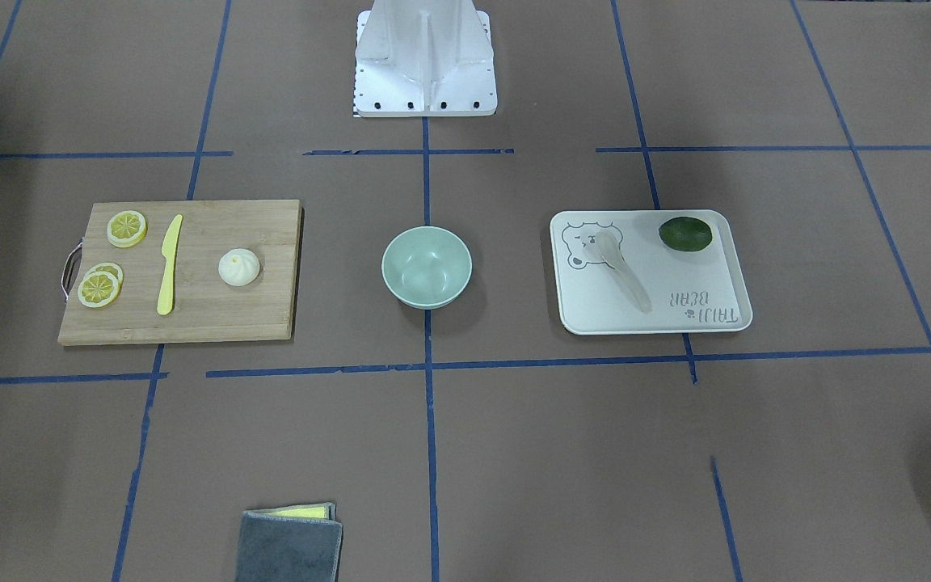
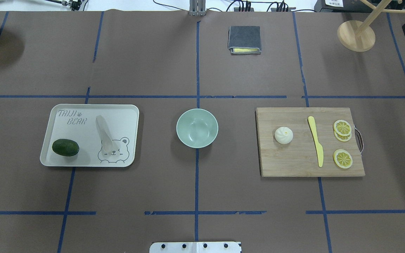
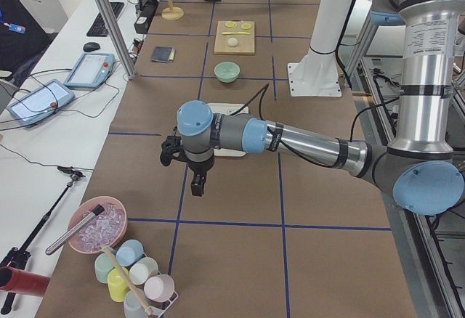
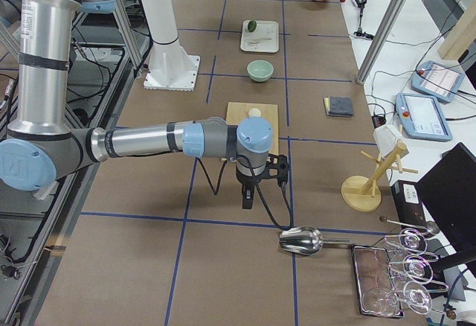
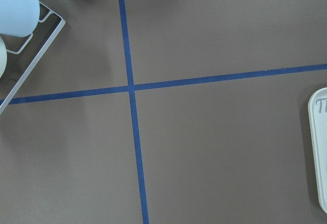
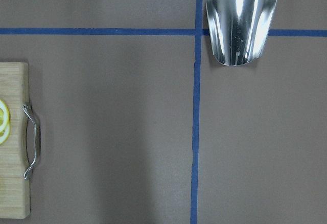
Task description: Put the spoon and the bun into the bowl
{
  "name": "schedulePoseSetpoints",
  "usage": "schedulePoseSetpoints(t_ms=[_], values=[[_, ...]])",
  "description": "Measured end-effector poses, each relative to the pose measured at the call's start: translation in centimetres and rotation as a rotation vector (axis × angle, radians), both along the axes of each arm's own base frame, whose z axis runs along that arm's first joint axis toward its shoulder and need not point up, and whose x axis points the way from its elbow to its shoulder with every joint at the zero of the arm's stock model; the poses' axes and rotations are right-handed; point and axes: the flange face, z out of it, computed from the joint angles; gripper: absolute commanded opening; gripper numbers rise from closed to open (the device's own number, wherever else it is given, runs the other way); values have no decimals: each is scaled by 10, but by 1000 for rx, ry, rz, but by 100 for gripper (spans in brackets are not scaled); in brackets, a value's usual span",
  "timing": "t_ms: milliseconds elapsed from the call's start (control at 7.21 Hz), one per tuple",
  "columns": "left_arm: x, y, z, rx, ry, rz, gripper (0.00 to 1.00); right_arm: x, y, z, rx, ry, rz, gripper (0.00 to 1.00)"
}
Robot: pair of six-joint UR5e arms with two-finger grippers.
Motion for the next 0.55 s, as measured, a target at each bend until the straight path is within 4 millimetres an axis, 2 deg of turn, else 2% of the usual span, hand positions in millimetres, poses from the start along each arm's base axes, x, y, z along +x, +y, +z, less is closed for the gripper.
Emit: schedulePoseSetpoints(t_ms=[277, 416, 555], values=[[0, 0, -3, 10, -1, 1, 100, 0, -1, -1, 3, -4, 0, 100], [1, -2, -7, 27, -3, 4, 100, -1, -7, -8, 18, -6, 0, 100], [8, -5, -14, 65, -3, 17, 100, -3, -24, -25, 59, -8, -2, 100]])
